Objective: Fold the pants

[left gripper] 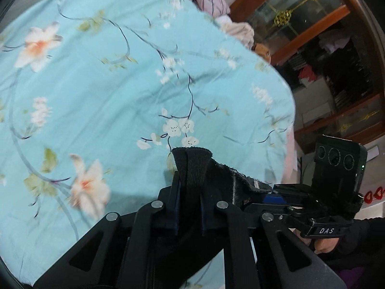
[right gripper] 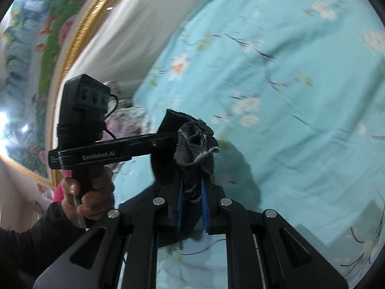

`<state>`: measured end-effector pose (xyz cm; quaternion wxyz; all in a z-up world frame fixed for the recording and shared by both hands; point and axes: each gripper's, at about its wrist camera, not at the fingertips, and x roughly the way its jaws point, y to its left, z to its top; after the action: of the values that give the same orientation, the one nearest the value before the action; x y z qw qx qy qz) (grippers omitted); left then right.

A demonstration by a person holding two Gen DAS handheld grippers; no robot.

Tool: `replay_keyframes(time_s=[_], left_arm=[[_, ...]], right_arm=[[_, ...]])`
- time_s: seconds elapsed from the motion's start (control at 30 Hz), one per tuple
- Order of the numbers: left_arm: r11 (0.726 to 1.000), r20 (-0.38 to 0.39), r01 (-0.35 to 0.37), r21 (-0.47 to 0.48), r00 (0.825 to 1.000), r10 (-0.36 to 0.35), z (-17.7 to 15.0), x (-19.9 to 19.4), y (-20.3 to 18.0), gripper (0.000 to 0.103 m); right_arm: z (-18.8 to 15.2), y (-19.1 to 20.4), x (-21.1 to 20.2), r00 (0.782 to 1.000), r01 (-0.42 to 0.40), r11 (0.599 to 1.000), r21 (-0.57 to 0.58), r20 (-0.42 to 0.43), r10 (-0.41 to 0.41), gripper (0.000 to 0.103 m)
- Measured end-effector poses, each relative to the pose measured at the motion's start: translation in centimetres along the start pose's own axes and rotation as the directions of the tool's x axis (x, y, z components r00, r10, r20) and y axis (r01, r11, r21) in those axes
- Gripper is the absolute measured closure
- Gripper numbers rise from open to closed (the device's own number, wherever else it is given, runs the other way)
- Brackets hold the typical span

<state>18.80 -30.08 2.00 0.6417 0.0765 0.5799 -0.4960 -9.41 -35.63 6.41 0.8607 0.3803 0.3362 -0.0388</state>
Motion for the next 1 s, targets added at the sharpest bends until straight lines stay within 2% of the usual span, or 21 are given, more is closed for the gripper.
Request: replay_keyframes(time_s=[0.17, 0.4, 0.67, 1.0], left_arm=[[1.000, 0.078, 0.004, -0.001, 0.997, -0.003, -1.8, -4.8, 0.3, 0.092], [0.999, 0.158, 0.009, -0.045, 0.987, -0.001, -5.3, -9.2, 1.5, 0.092], [0.991, 0.227, 0.010, -0.137, 0.974, 0.022, -9.9, -12.2, 3.4, 0.092], [0.966, 0.248, -0.005, -0.259, 0.966, 0.071, -15.9, -13.5, 6.9, 0.092]], right_arm=[[-0.1, 4.3, 0.2, 0.996, -0.086, 0.989, -0.121, -0.018, 0.084, 0.088], [-1.1, 8.7, 2.4, 0.980, -0.187, 0.957, -0.223, -0.107, 0.166, 0.088], [-3.1, 12.1, 5.3, 0.957, -0.250, 0.923, -0.291, -0.216, 0.192, 0.088], [-5.8, 13.9, 10.2, 0.908, -0.312, 0.901, -0.301, -0.375, 0.189, 0.088]])
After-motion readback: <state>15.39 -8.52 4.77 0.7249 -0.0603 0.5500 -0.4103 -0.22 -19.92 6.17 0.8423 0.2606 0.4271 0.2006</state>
